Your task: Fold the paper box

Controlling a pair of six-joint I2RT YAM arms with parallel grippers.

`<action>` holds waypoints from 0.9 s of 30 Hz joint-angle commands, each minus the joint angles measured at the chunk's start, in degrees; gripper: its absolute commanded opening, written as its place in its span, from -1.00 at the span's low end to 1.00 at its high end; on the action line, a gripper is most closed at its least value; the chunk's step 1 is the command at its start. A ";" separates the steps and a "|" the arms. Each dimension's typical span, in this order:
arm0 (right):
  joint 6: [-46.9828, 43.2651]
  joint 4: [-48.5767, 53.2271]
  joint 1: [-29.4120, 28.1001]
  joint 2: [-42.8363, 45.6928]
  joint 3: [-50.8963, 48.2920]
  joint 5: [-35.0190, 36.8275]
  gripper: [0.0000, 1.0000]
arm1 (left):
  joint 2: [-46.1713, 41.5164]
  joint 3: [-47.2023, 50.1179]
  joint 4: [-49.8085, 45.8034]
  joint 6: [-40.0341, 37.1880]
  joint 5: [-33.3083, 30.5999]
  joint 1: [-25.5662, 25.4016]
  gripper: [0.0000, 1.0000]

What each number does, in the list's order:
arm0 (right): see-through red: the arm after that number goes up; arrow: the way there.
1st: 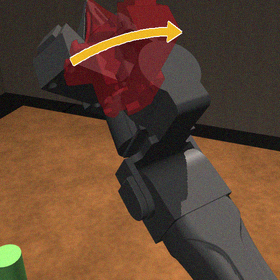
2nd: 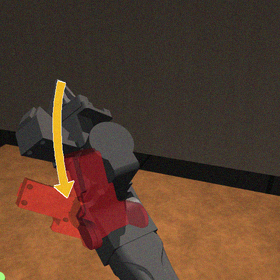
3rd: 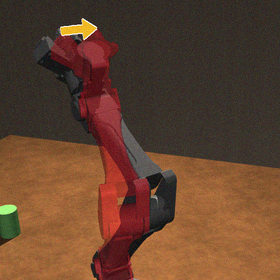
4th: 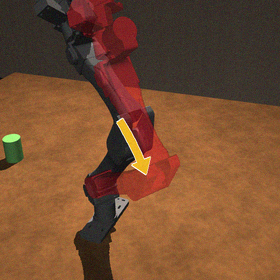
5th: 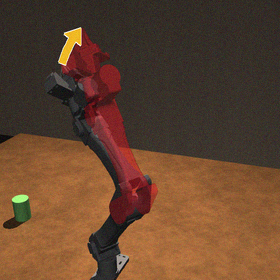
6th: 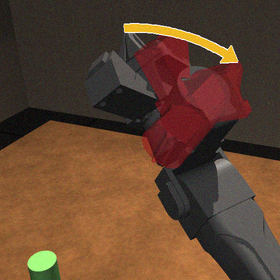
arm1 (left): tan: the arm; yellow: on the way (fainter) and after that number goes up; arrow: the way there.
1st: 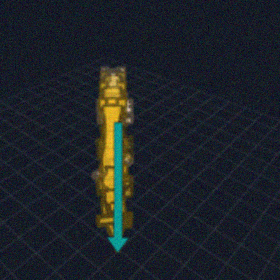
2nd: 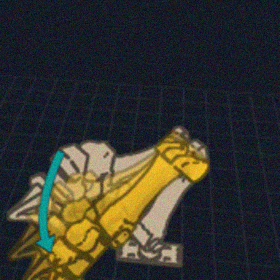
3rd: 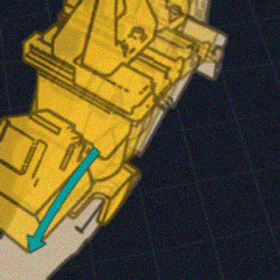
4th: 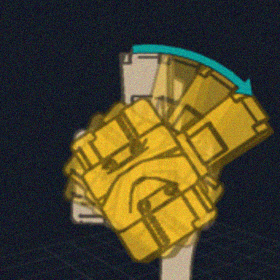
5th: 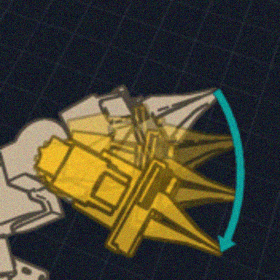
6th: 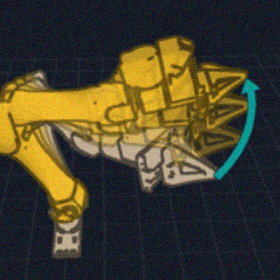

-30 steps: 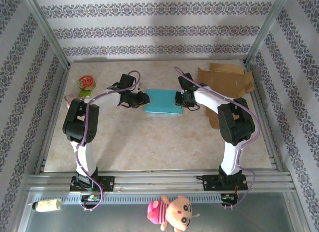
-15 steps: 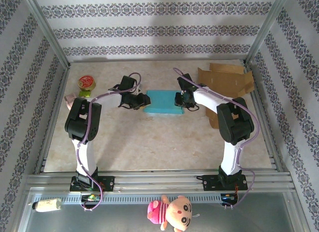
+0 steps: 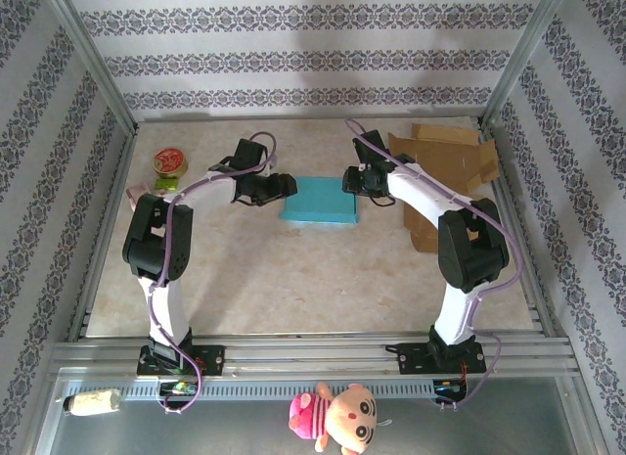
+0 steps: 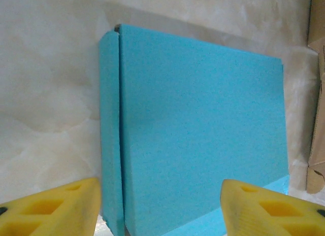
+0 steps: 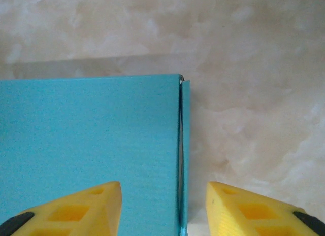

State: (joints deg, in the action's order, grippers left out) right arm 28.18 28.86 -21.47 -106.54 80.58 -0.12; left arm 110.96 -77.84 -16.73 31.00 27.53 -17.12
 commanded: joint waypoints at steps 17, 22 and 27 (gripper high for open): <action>1.96 -7.44 1.90 -3.78 -5.84 -11.55 -0.36 | 2.89 3.49 2.63 -0.16 4.34 1.31 -0.30; 1.57 -7.49 2.79 -3.11 -4.36 -8.06 -0.17 | -2.92 4.08 2.30 -0.67 -0.60 2.44 0.29; 2.43 -7.15 3.34 -6.40 -3.54 -9.97 -0.15 | -3.64 5.02 3.53 0.34 1.29 3.66 0.44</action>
State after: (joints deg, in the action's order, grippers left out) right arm 29.82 20.95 -18.81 -111.59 75.70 -9.37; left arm 108.14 -73.84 -13.61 30.72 28.86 -14.61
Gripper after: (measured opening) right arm 0.425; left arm 0.714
